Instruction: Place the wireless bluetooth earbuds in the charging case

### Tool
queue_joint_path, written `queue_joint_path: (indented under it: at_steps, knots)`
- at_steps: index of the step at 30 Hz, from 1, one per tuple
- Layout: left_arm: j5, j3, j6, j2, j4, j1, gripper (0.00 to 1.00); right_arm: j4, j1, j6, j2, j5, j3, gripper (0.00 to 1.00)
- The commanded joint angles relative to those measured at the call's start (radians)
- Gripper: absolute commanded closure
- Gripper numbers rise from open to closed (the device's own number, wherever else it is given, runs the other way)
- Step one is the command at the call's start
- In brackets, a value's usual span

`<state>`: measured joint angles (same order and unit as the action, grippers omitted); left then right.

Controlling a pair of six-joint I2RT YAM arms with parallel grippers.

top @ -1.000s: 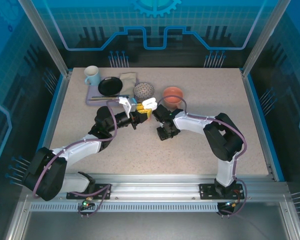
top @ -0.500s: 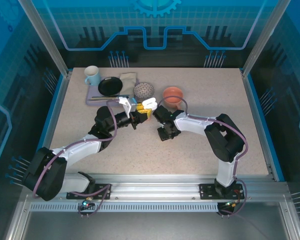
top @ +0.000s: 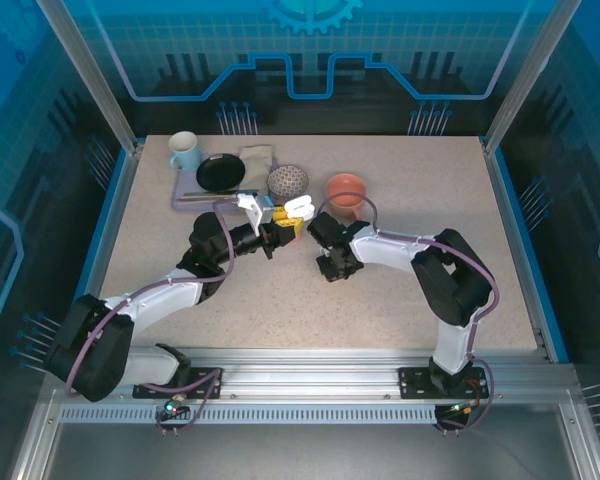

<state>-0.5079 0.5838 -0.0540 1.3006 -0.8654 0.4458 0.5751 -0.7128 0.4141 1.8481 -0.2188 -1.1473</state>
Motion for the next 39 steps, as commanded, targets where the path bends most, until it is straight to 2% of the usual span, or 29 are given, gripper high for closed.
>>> queue_joint_path:
  at_steps: [1, 13, 22, 30, 39]
  knots:
    - [0.01, 0.011, -0.005, -0.004, -0.04, -0.01, 1.0, 0.04, 0.016, 0.021, -0.047, -0.031, 0.036, 0.75]
    - [0.008, 0.013, -0.011, 0.007, -0.032, -0.009, 1.0, 0.043, 0.073, 0.046, -0.213, -0.051, 0.101, 0.76]
    - [-0.001, 0.007, -0.019, 0.019, -0.028, -0.009, 1.0, 0.088, 0.136, 0.054, -0.433, -0.069, 0.111, 0.76]
    - [-0.04, 0.011, -0.025, 0.044, -0.02, -0.006, 1.0, 0.168, 0.162, 0.01, -0.587, -0.085, -0.045, 0.76]
    - [-0.112, 0.065, -0.016, 0.102, 0.006, 0.022, 1.0, 0.161, 0.15, -0.046, -0.612, -0.049, -0.271, 0.75]
